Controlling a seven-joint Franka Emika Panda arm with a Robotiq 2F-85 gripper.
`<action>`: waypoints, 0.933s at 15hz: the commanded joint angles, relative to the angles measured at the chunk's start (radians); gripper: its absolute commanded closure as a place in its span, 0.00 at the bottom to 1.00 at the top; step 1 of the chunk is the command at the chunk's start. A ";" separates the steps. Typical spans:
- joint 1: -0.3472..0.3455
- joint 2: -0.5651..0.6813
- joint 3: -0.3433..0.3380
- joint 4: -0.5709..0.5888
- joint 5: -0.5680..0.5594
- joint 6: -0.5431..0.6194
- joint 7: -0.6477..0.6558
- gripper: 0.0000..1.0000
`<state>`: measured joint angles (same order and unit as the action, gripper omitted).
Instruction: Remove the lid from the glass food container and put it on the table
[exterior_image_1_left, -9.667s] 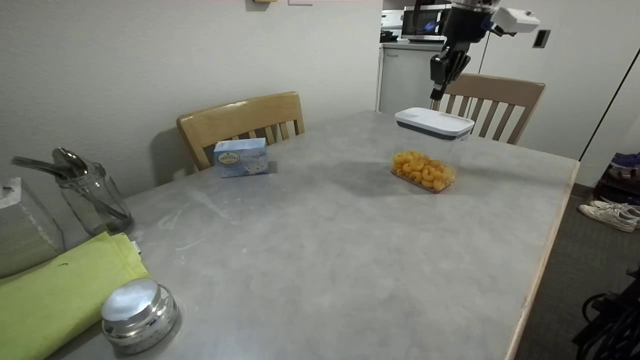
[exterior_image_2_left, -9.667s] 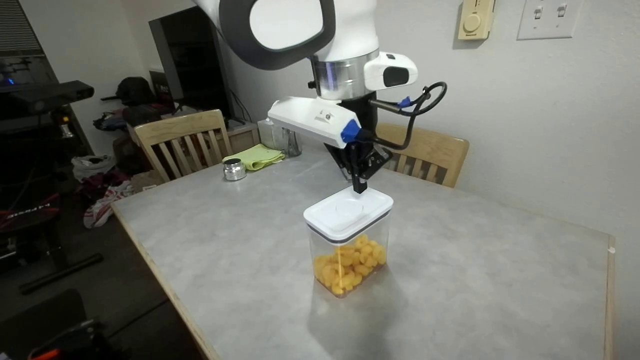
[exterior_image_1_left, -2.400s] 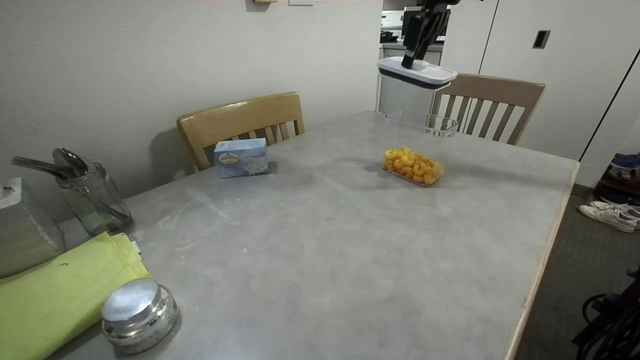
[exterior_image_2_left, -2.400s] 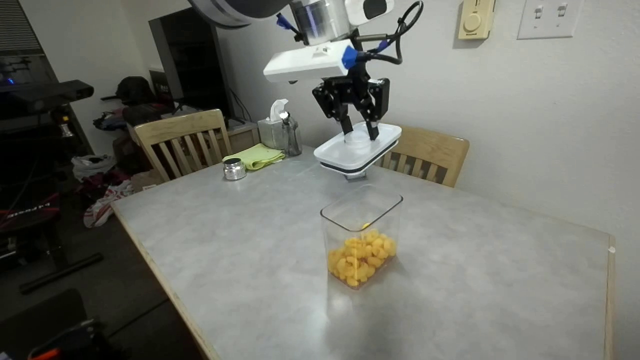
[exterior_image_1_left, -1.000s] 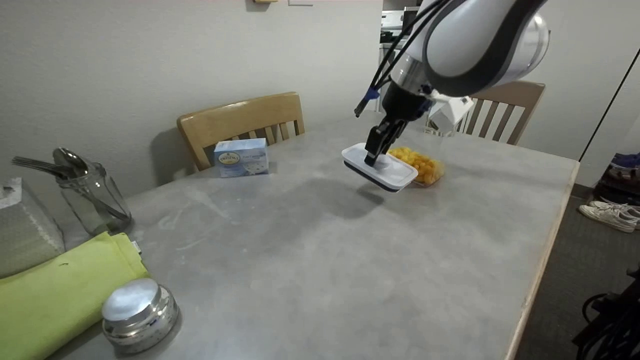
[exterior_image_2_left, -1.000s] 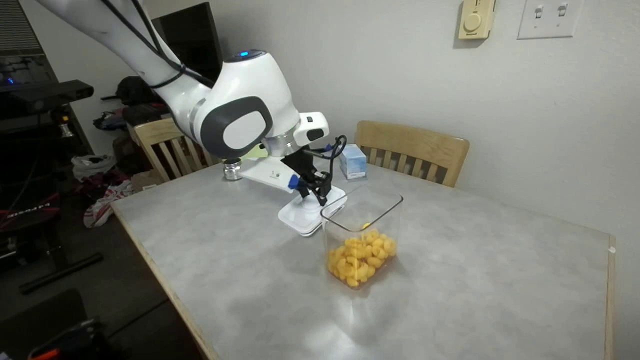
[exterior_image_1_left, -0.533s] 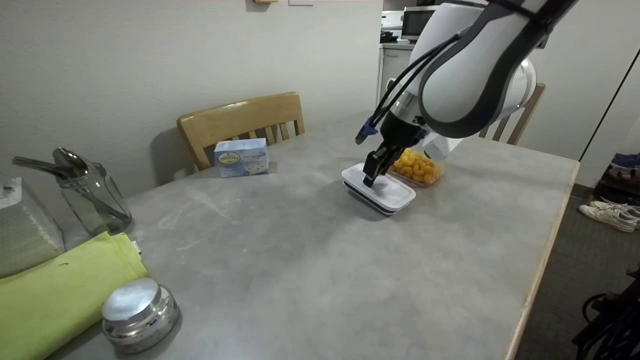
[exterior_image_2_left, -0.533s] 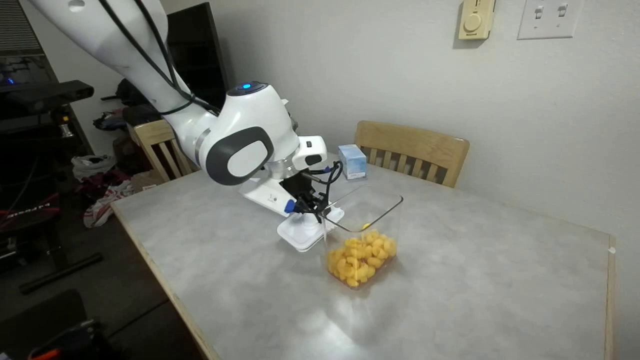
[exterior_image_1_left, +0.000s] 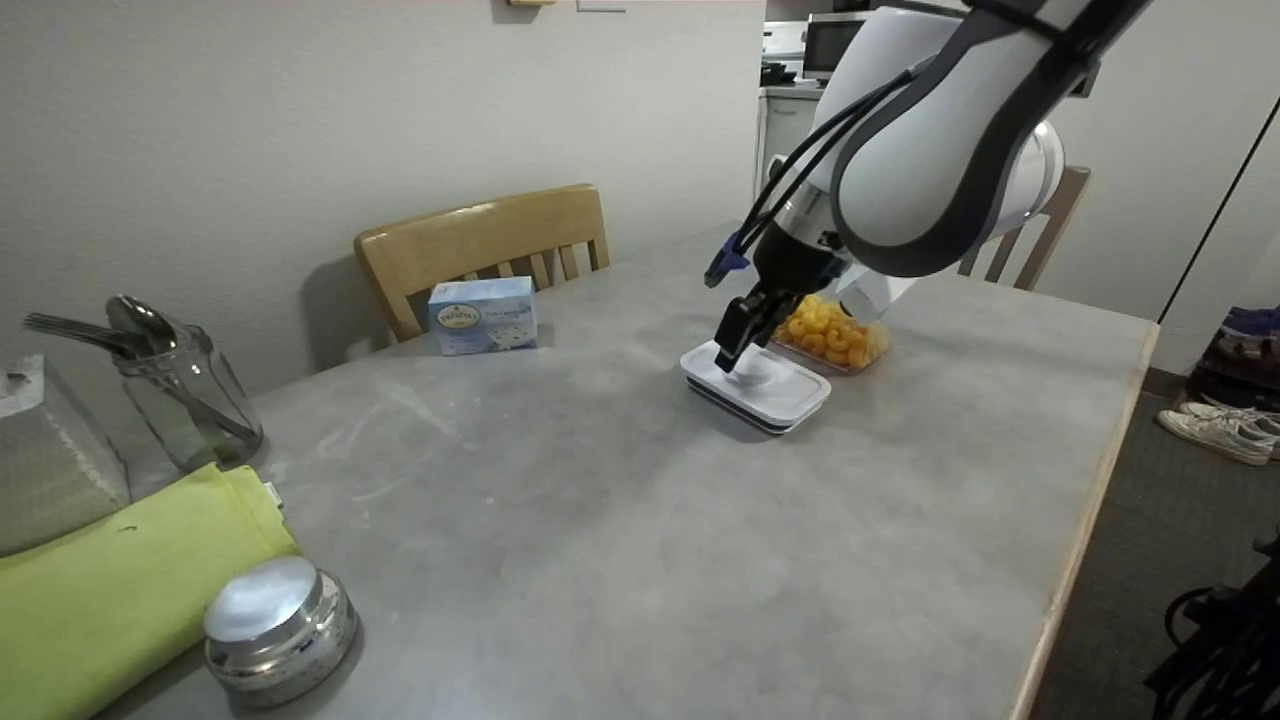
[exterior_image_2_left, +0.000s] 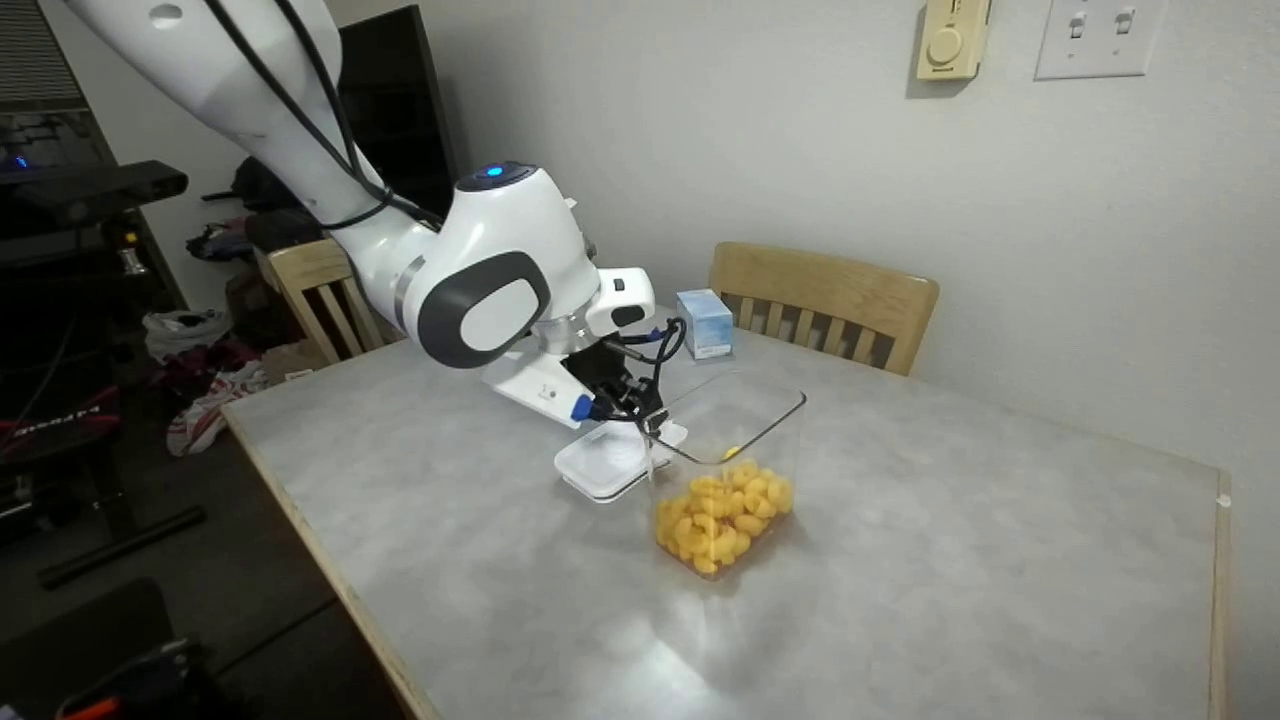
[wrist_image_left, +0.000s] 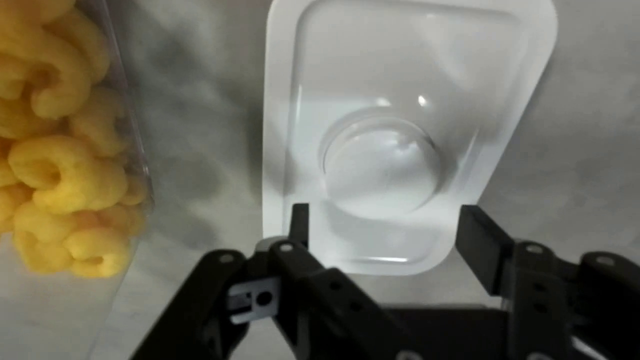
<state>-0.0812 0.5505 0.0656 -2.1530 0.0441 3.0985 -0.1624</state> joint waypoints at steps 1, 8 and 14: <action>-0.056 -0.084 0.046 -0.028 -0.022 -0.040 -0.009 0.00; -0.131 -0.311 0.072 -0.050 0.053 -0.264 -0.067 0.00; -0.101 -0.439 0.005 -0.005 0.160 -0.505 -0.125 0.00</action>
<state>-0.2004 0.1624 0.1048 -2.1610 0.1599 2.6886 -0.2514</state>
